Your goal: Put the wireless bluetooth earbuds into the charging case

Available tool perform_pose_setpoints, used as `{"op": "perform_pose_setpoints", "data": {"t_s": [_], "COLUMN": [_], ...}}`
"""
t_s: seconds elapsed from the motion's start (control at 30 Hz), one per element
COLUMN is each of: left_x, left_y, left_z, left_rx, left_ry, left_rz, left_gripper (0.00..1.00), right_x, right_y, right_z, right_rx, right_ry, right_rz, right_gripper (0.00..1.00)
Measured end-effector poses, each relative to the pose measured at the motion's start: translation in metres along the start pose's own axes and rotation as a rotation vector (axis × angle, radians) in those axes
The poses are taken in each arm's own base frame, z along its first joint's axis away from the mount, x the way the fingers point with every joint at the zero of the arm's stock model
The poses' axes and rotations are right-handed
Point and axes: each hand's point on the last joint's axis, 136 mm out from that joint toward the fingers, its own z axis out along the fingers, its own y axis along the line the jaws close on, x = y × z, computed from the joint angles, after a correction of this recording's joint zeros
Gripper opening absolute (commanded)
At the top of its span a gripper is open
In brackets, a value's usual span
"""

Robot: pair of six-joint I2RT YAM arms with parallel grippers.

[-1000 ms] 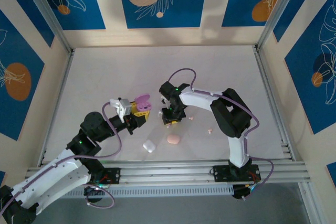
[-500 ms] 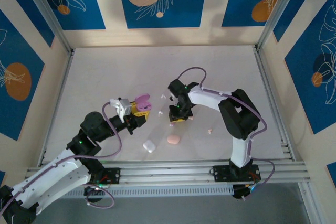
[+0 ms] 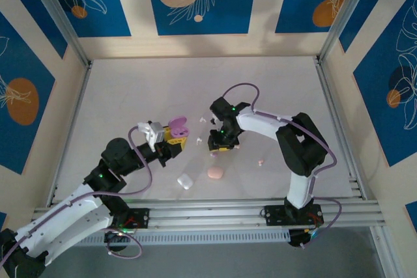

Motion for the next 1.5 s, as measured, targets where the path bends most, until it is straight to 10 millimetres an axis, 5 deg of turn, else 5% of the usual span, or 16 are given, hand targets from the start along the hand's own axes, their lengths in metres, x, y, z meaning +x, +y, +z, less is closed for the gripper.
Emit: {"op": "perform_pose_setpoints", "data": {"t_s": [0.97, 1.3, 1.5], "left_x": [0.003, 0.002, -0.001], "left_y": [0.001, 0.001, 0.000], "left_z": [0.002, 0.002, -0.001], "left_rx": [-0.001, -0.001, 0.000], "left_ry": [0.009, 0.009, -0.002], "left_rz": [-0.016, -0.016, -0.013], "left_gripper": [0.27, 0.27, 0.27], "right_x": [0.022, -0.003, -0.012], "right_y": [-0.024, 0.001, 0.011], "right_z": [0.010, -0.009, 0.003], "right_rx": [0.034, 0.037, 0.070], "right_ry": [0.049, -0.045, -0.021], "right_rz": [0.036, -0.173, -0.283], "right_gripper": [0.31, 0.43, 0.43]}}
